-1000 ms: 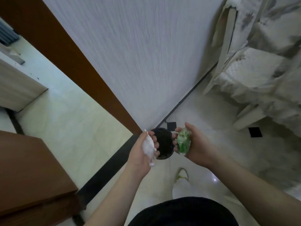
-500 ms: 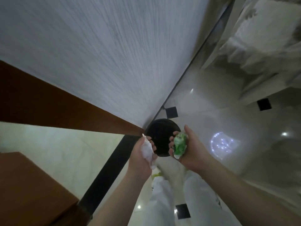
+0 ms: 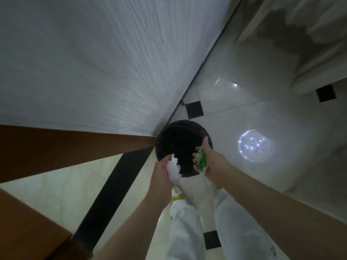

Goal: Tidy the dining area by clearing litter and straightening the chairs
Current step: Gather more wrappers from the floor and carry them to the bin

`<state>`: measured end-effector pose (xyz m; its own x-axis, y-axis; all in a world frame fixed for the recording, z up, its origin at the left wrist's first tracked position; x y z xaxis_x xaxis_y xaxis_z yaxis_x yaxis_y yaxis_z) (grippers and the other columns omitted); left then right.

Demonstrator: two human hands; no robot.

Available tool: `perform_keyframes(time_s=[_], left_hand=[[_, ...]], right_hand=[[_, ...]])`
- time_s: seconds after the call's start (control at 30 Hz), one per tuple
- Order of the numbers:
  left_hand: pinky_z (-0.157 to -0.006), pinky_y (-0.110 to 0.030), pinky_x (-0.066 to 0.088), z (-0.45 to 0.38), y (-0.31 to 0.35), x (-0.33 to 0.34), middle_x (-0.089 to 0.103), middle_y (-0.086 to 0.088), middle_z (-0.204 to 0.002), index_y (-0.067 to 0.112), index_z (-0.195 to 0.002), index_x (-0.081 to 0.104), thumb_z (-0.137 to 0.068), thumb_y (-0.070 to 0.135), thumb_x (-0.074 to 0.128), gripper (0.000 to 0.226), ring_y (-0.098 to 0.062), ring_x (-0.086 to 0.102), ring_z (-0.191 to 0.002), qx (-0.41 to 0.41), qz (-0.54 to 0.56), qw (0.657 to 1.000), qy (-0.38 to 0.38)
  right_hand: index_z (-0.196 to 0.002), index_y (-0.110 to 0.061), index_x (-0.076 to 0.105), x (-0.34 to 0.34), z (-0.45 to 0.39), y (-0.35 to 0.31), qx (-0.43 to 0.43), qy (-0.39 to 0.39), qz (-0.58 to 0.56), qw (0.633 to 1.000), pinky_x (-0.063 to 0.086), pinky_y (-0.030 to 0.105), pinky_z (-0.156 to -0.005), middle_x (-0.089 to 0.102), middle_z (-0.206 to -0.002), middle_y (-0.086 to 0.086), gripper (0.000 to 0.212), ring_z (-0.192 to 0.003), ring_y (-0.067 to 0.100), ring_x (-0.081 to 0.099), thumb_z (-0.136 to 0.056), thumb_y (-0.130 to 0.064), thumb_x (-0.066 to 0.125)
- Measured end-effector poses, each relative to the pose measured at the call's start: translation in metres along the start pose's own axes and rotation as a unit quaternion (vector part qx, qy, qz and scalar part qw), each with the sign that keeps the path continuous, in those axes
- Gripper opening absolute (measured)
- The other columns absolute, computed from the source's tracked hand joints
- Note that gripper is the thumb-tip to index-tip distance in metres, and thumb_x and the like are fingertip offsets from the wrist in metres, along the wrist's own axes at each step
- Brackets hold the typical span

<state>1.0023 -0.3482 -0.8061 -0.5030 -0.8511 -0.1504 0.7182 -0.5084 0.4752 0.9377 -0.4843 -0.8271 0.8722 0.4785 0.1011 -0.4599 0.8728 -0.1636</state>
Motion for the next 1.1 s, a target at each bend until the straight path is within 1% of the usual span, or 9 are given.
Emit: perform_keyframes(time_s=[0.07, 0.13, 0.23, 0.3, 0.4, 0.47, 0.73, 0.93, 1.1], left_hand=[[-0.075, -0.029, 0.050, -0.017, -0.008, -0.011, 0.060, 0.001, -0.108, 0.021, -0.124, 0.054, -0.100, 0.012, 0.036, 0.031, -0.013, 0.059, -0.094, 0.049, -0.043, 0.998, 0.011], [-0.091, -0.045, 0.047, -0.045, -0.026, -0.011, 0.048, -0.005, -0.129, 0.030, -0.125, 0.051, -0.098, 0.016, 0.039, 0.033, -0.027, 0.051, -0.112, -0.019, -0.041, 0.998, 0.038], [-0.096, -0.047, 0.042, -0.071, -0.037, -0.008, 0.039, -0.006, -0.132, 0.034, -0.124, 0.047, -0.094, 0.022, 0.043, 0.033, -0.027, 0.045, -0.111, 0.042, -0.264, 0.961, 0.071], [-0.088, -0.033, 0.038, -0.071, -0.038, -0.003, 0.036, -0.007, -0.123, 0.023, -0.133, 0.041, -0.090, 0.009, 0.049, 0.046, -0.021, 0.041, -0.102, 0.157, -0.328, 0.929, 0.065], [-0.089, -0.023, 0.029, -0.067, -0.040, 0.005, 0.040, -0.011, -0.124, 0.015, -0.136, 0.040, -0.084, 0.002, 0.056, 0.056, -0.023, 0.043, -0.107, 0.280, -0.453, 0.844, 0.062], [-0.091, -0.022, 0.029, -0.076, -0.042, 0.008, 0.044, -0.010, -0.125, 0.014, -0.135, 0.042, -0.083, 0.003, 0.058, 0.056, -0.024, 0.045, -0.112, 0.300, -0.493, 0.815, 0.057], [-0.092, -0.022, 0.033, -0.083, -0.037, 0.008, 0.041, -0.009, -0.130, 0.014, -0.135, 0.045, -0.086, 0.002, 0.057, 0.051, -0.024, 0.043, -0.118, 0.306, -0.496, 0.811, 0.053], [-0.086, -0.025, 0.038, -0.093, -0.034, 0.007, 0.044, -0.012, -0.127, 0.013, -0.131, 0.049, -0.085, -0.001, 0.056, 0.049, -0.027, 0.047, -0.111, 0.325, -0.511, 0.792, 0.077], [-0.102, -0.044, 0.040, -0.095, -0.034, 0.018, 0.042, -0.019, -0.137, 0.009, -0.135, 0.046, -0.079, -0.002, 0.059, 0.059, -0.035, 0.041, -0.126, 0.368, -0.503, 0.780, 0.048]], right_hand=[[-0.103, -0.014, 0.059, -0.006, -0.021, 0.002, -0.029, 0.005, 0.067, 0.997, 0.053, 0.034, -0.070, 0.062, -0.097, 0.006, 0.046, -0.088, 0.020, 0.061, -0.089, -0.057, 0.051], [-0.114, -0.012, 0.054, -0.013, -0.041, 0.006, -0.062, 0.015, 0.145, 0.987, 0.055, 0.032, -0.076, 0.059, -0.101, 0.007, 0.046, -0.092, 0.021, 0.060, -0.089, -0.051, 0.057], [-0.126, -0.017, 0.045, -0.018, -0.072, 0.008, -0.107, 0.034, 0.309, 0.945, 0.052, 0.037, -0.085, 0.053, -0.108, 0.006, 0.050, -0.098, 0.025, 0.056, -0.088, -0.045, 0.062], [-0.127, -0.020, 0.043, -0.019, -0.088, 0.007, -0.157, 0.051, 0.474, 0.865, 0.050, 0.041, -0.089, 0.049, -0.116, 0.007, 0.046, -0.104, 0.030, 0.053, -0.088, -0.036, 0.063], [-0.123, -0.023, 0.046, -0.017, -0.098, 0.005, -0.266, 0.065, 0.651, 0.708, 0.046, 0.041, -0.092, 0.047, -0.120, 0.007, 0.039, -0.110, 0.029, 0.048, -0.088, -0.028, 0.063], [-0.124, -0.024, 0.046, -0.015, -0.098, 0.002, -0.308, 0.060, 0.685, 0.657, 0.043, 0.039, -0.094, 0.046, -0.122, 0.006, 0.041, -0.111, 0.027, 0.045, -0.088, -0.027, 0.064], [-0.149, -0.024, 0.023, -0.015, -0.109, -0.015, -0.311, 0.021, 0.669, 0.675, 0.034, 0.043, -0.108, 0.032, -0.145, 0.010, 0.077, -0.129, 0.031, 0.035, -0.085, -0.011, 0.065], [-0.148, -0.021, 0.025, -0.029, -0.110, -0.021, -0.334, 0.021, 0.687, 0.645, 0.037, 0.043, -0.106, 0.035, -0.144, 0.010, 0.068, -0.129, 0.030, 0.036, -0.089, -0.015, 0.059], [-0.149, -0.018, 0.023, -0.043, -0.103, -0.015, -0.357, 0.035, 0.720, 0.594, 0.034, 0.043, -0.107, 0.037, -0.144, 0.009, 0.062, -0.130, 0.029, 0.035, -0.094, -0.027, 0.049]])
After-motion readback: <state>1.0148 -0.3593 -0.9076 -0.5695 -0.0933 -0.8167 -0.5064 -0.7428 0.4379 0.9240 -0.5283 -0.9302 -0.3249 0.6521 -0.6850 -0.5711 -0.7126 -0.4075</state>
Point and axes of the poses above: each hand's wrist, its own z-axis away from the middle knuckle, its own x-axis out of the palm, y = z × x, the point moved 5 cm from there along -z, towards the middle knuckle
